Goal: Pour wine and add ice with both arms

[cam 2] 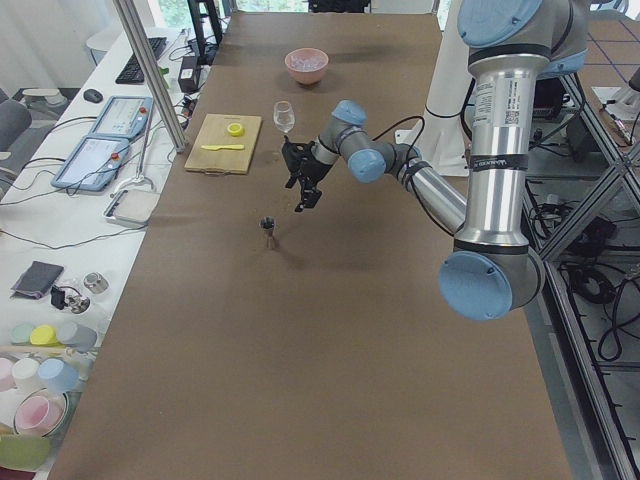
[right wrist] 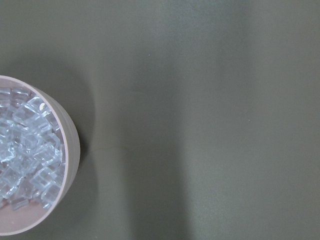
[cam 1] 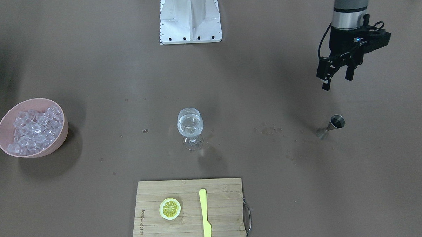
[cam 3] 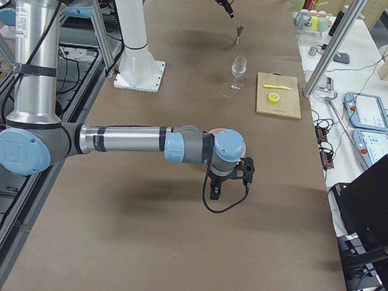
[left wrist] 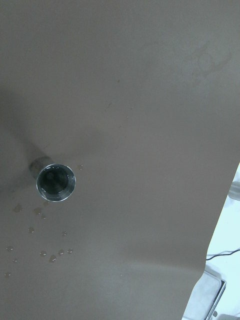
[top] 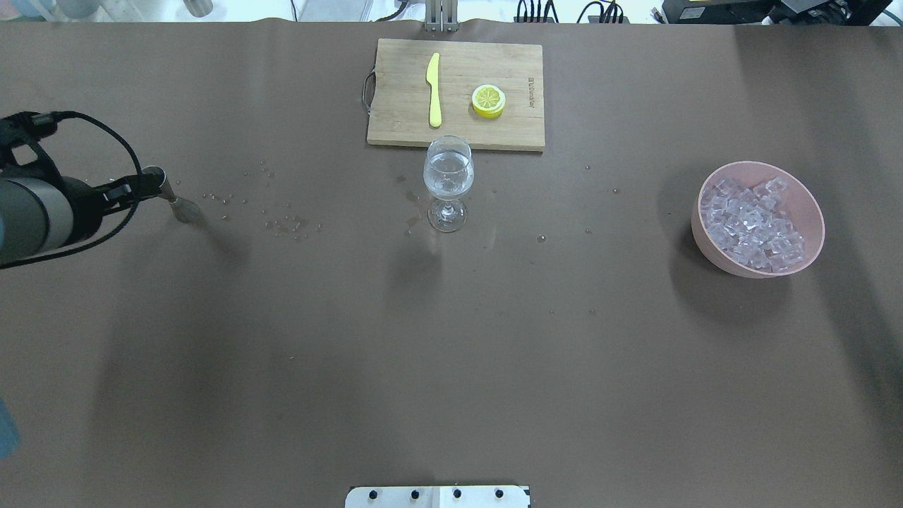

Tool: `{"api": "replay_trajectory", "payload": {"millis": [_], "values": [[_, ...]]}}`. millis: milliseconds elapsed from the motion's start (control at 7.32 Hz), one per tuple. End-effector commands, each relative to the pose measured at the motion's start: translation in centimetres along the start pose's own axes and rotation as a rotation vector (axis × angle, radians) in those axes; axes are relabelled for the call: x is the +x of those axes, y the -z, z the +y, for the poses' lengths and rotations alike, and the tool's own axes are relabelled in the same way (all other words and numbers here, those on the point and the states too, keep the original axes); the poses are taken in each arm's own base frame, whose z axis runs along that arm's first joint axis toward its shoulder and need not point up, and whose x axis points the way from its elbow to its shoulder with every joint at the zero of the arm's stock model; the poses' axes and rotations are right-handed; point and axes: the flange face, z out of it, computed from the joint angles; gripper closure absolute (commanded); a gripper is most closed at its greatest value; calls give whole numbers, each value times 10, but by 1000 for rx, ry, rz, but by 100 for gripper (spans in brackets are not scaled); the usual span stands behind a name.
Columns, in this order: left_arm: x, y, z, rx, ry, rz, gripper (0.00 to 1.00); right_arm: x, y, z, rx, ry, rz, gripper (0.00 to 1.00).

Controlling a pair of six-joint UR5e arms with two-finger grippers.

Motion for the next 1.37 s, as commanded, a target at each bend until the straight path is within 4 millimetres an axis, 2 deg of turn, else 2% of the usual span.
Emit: {"api": "replay_trajectory", "payload": {"millis": [0, 137, 410, 956, 1092, 1229], "values": [[36, -55, 66, 169, -3, -46, 2, -1, 1, -1, 2, 1, 1, 0], [35, -77, 81, 223, -19, -74, 1, -2, 2, -2, 3, 3, -1, 0], [24, -103, 90, 349, -35, -110, 1, -4, 3, -4, 6, 5, -4, 0], [3, -145, 88, 539, -92, -173, 1, -4, 2, -4, 4, 4, -5, 0], [18, -156, 93, 546, -63, -166, 1, -4, 2, -5, 4, 4, -5, 0], [26, -178, 101, 579, -41, -174, 1, -4, 2, -5, 4, 4, -5, 0]]}}
